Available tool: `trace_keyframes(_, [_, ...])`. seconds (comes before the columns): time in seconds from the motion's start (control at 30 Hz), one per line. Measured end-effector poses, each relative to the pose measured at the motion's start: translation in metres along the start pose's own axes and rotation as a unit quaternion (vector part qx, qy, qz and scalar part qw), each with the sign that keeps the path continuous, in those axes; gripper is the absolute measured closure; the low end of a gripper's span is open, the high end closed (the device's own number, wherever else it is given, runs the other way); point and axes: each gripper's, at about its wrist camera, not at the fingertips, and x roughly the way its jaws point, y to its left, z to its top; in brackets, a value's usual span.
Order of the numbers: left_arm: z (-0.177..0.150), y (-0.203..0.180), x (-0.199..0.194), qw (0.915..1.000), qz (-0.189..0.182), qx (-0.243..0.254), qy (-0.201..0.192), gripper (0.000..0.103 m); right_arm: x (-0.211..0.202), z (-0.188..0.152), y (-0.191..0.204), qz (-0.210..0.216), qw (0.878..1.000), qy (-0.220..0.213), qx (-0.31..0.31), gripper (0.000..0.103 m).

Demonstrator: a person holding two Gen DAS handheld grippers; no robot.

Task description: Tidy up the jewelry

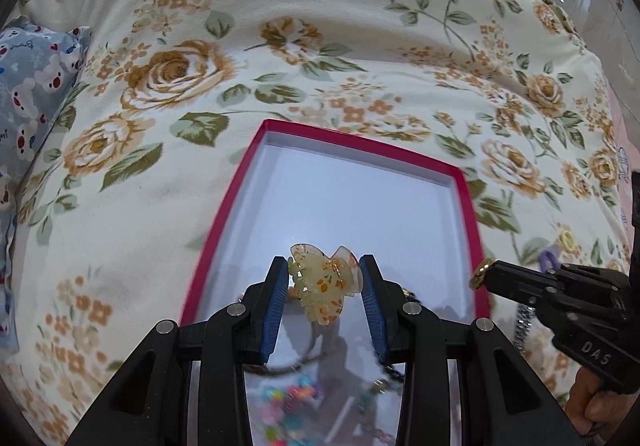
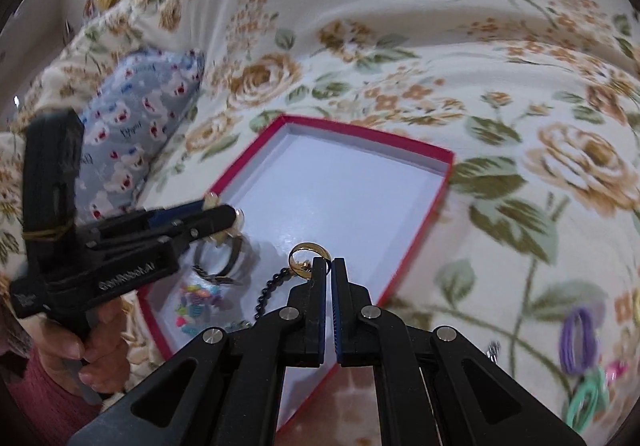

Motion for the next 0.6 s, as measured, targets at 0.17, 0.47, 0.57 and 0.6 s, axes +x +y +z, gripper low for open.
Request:
trace_keyframes(0.17, [0.010, 0.002, 0.024, 0.9997, 0.012, 0.014, 0.015, 0.068, 0.025, 0.008, 0.005, -0.021, 0.999, 0.039, -0.032, 0.101])
trace_keyframes(0.47, [0.020, 0.001, 0.055, 0.9987, 0.021, 0.028, 0.037, 0.069, 0.054, 0.019, 0.005, -0.055, 0.992, 0.085, -0.070, 0.101])
trace_keyframes(0.57, [0.022, 0.001, 0.062, 0.9985, 0.021, 0.029, 0.040, 0.075, 0.057, 0.021, 0.005, -0.055, 0.992, 0.090, -0.073, 0.101])
trace_keyframes(0.6, [0.023, 0.001, 0.063, 0.9985, 0.021, 0.029, 0.040, 0.075, 0.058, 0.022, 0.005, -0.055, 0.992, 0.090, -0.074, 0.101])
